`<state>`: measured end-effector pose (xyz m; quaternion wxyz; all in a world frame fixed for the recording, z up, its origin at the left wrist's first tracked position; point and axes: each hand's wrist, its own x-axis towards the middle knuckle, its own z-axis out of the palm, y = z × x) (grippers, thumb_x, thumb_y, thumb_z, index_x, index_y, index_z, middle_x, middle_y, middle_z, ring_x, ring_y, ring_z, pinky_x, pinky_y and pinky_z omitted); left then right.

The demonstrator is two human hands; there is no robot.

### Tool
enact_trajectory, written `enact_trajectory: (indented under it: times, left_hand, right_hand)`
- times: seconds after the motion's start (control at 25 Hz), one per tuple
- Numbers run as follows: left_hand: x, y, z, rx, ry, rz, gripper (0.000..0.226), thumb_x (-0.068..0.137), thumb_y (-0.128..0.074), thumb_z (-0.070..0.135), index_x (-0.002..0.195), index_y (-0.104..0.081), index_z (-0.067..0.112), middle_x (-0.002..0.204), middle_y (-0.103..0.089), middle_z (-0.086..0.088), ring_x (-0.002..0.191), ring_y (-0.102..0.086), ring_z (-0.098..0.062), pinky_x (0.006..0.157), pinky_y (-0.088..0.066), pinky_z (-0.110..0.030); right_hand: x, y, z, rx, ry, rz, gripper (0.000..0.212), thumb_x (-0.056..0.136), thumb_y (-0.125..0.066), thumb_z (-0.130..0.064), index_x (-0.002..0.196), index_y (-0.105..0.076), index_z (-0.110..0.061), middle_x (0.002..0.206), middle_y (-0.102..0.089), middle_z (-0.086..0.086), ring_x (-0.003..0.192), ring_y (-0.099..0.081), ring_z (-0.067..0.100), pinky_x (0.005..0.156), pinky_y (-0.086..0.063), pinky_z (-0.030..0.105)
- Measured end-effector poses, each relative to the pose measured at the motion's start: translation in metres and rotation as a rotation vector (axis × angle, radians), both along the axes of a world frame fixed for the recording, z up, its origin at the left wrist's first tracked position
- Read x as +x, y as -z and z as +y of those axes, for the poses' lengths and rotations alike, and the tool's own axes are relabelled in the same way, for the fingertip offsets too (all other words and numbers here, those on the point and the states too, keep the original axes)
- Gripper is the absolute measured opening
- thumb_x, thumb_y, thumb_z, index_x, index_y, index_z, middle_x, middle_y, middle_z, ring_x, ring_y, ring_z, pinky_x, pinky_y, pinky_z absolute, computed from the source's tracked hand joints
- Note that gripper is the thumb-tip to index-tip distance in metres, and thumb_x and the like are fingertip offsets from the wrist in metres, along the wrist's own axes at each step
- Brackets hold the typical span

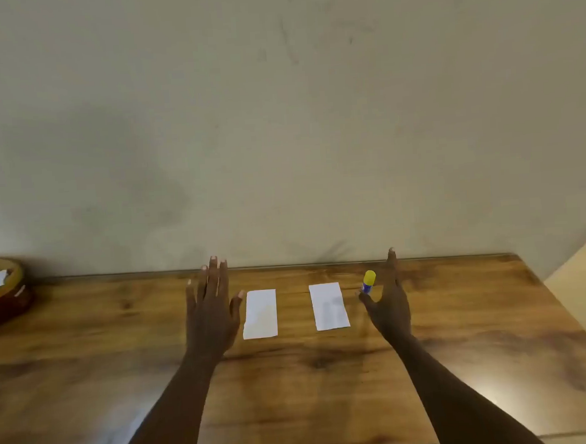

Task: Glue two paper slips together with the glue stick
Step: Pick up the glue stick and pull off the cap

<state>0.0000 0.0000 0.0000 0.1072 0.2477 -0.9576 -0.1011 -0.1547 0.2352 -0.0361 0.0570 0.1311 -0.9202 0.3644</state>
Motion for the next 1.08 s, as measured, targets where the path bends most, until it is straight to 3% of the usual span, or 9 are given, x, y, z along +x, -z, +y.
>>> enact_trajectory:
  times: [0.08,0.16,0.28,0.4,0.52,0.6,0.68,0.92,1.08]
  left_hand:
    - [-0.002,0.018,0.001,0.024,0.019,-0.051,0.077,0.086,0.002,0.054,0.136,-0.028,0.004,0.146,-0.030,-0.020,0.134,-0.030,-0.038,0.108,-0.025,-0.057]
    - [0.004,0.044,0.003,0.010,0.040,-0.123,0.087,0.081,0.016,0.056,0.136,-0.030,0.005,0.146,-0.030,-0.020,0.134,-0.030,-0.038,0.108,-0.024,-0.057]
    - [0.005,0.058,-0.004,0.007,0.050,-0.142,0.083,0.086,0.009,0.052,0.130,-0.039,0.001,0.139,-0.041,-0.024,0.127,-0.040,-0.043,0.101,-0.032,-0.061]
    - [0.000,0.047,-0.014,0.005,0.028,-0.121,0.068,0.089,-0.011,0.047,0.131,-0.037,0.000,0.141,-0.038,-0.025,0.130,-0.036,-0.043,0.103,-0.029,-0.060]
    - [-0.015,0.020,-0.026,0.012,-0.015,0.014,0.051,0.094,-0.034,0.030,0.137,-0.026,0.003,0.148,-0.026,-0.021,0.138,-0.024,-0.036,0.111,-0.019,-0.056]
    - [-0.029,-0.011,-0.029,0.057,-0.031,0.135,0.052,0.094,-0.035,0.026,0.139,-0.019,0.005,0.152,-0.018,-0.017,0.141,-0.016,-0.032,0.114,-0.011,-0.050]
    - [-0.040,-0.055,-0.026,0.155,-0.038,0.293,0.052,0.094,-0.038,0.027,0.138,-0.023,0.004,0.151,-0.020,-0.017,0.141,-0.017,-0.030,0.115,-0.008,-0.045]
    - [-0.051,-0.209,0.018,0.733,0.091,0.810,0.042,0.081,-0.063,0.025,0.114,-0.057,0.000,0.122,-0.061,-0.018,0.113,-0.058,-0.024,0.101,-0.044,-0.038]
    - [-0.042,-0.269,0.054,0.919,0.196,0.976,0.036,0.073,-0.071,0.021,0.102,-0.065,0.002,0.097,-0.069,-0.007,0.084,-0.066,-0.013,0.071,-0.052,-0.010]
  right_hand:
    - [-0.009,0.014,-0.002,-0.129,0.088,-0.160,0.075,0.071,-0.073,-0.018,0.132,-0.032,-0.007,0.123,-0.056,0.016,0.100,-0.056,0.034,0.077,-0.047,0.037]
    - [-0.015,0.031,-0.006,-0.190,0.128,-0.239,0.066,0.072,-0.073,-0.017,0.128,-0.040,-0.005,0.105,-0.062,0.013,0.092,-0.058,0.033,0.076,-0.049,0.041]
    - [-0.024,0.046,-0.013,-0.211,0.155,-0.242,0.031,0.078,-0.066,-0.016,0.105,-0.057,-0.003,0.097,-0.067,0.019,0.080,-0.058,0.029,0.072,-0.050,0.041]
    - [-0.026,0.044,-0.016,-0.197,0.152,-0.235,0.021,0.080,-0.064,-0.015,0.095,-0.061,0.000,0.092,-0.068,0.020,0.074,-0.055,0.025,0.069,-0.046,0.035]
    - [-0.032,0.012,-0.024,-0.241,0.081,-0.194,0.011,0.079,-0.065,-0.013,0.081,-0.060,-0.004,0.075,-0.063,0.018,0.063,-0.049,0.020,0.062,-0.037,0.031]
    - [-0.037,-0.029,-0.035,-0.303,0.002,-0.126,0.016,0.080,-0.064,-0.017,0.074,-0.055,-0.005,0.066,-0.056,0.011,0.058,-0.046,0.020,0.057,-0.035,0.027]
    - [-0.039,-0.078,-0.047,-0.374,-0.062,-0.024,0.020,0.081,-0.063,-0.020,0.078,-0.055,-0.003,0.069,-0.055,0.007,0.059,-0.046,0.019,0.052,-0.034,0.011]
    - [0.002,-0.213,-0.093,-0.573,-0.295,0.255,0.018,0.084,-0.060,-0.024,0.077,-0.055,-0.008,0.067,-0.056,0.008,0.058,-0.046,0.019,0.052,-0.034,0.019]
    - [0.044,-0.261,-0.111,-0.604,-0.448,0.374,0.019,0.085,-0.057,-0.021,0.079,-0.056,-0.003,0.067,-0.059,0.015,0.057,-0.047,0.024,0.052,-0.037,0.029]
